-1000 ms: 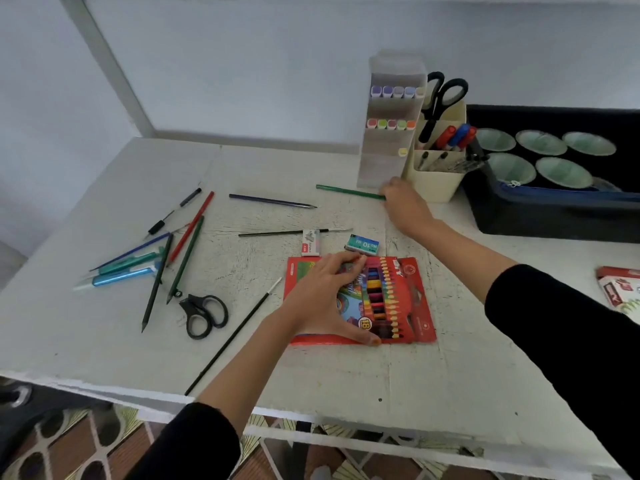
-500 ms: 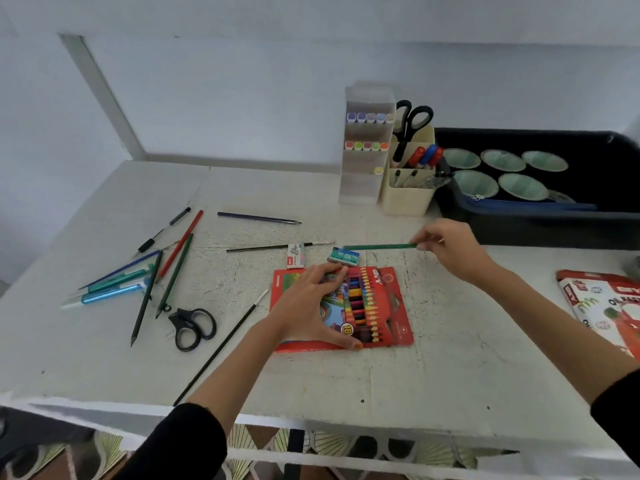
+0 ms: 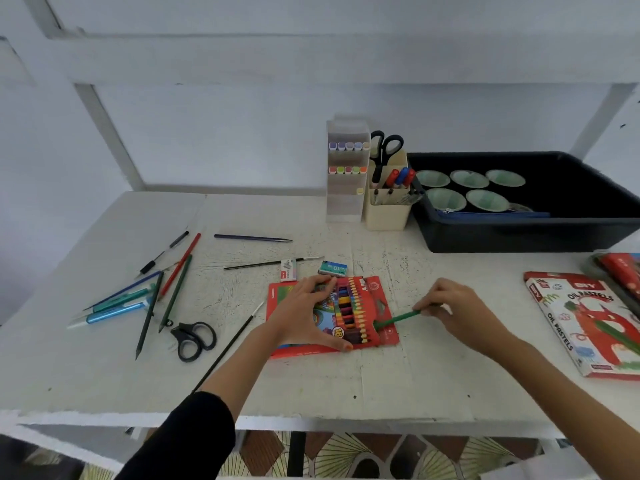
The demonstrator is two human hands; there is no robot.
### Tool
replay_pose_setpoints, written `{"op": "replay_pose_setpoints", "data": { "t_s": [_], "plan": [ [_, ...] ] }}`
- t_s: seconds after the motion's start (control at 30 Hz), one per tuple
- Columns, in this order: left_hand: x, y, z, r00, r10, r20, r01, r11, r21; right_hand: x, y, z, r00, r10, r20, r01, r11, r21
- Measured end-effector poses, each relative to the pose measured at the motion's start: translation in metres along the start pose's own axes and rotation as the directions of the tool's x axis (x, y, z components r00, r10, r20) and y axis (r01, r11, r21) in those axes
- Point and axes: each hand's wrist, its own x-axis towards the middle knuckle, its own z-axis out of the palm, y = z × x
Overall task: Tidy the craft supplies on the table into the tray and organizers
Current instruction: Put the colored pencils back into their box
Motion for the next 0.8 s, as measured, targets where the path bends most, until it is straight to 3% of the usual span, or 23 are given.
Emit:
{"op": "replay_pose_setpoints", "data": {
  "t_s": [0.1,0.33,0.47,0.63,0.8],
  "plan": [
    [0.0,0.0,0.0,1.0,0.001,0.007,-0.001,1.0,0.006,-0.002,-0.023,0.023,0.999,-0.036,0.004,0.036,0.999,-0.008],
    [0.001,-0.001,-0.001,1.0,0.008,0.025,-0.009,1.0,0.015,0.005,-0.041,0.031,0.998,0.025,0.058,-0.036,0.98,0.194],
    [0.002,-0.002,-0.001,0.999,0.009,0.045,-0.009,1.0,0.013,0.006,-0.028,0.016,0.999,0.027,0.021,-0.029,0.99,0.141],
    [0.003,-0.002,-0.001,0.998,0.011,0.054,-0.012,1.0,0.011,0.002,-0.029,0.024,0.993,0.01,0.118,-0.029,0.987,0.159],
    [0.003,-0.002,-0.001,0.999,0.01,0.049,-0.011,1.0,0.017,0.009,-0.048,0.047,0.995,-0.01,0.098,-0.003,0.992,0.125]
  ]
}}
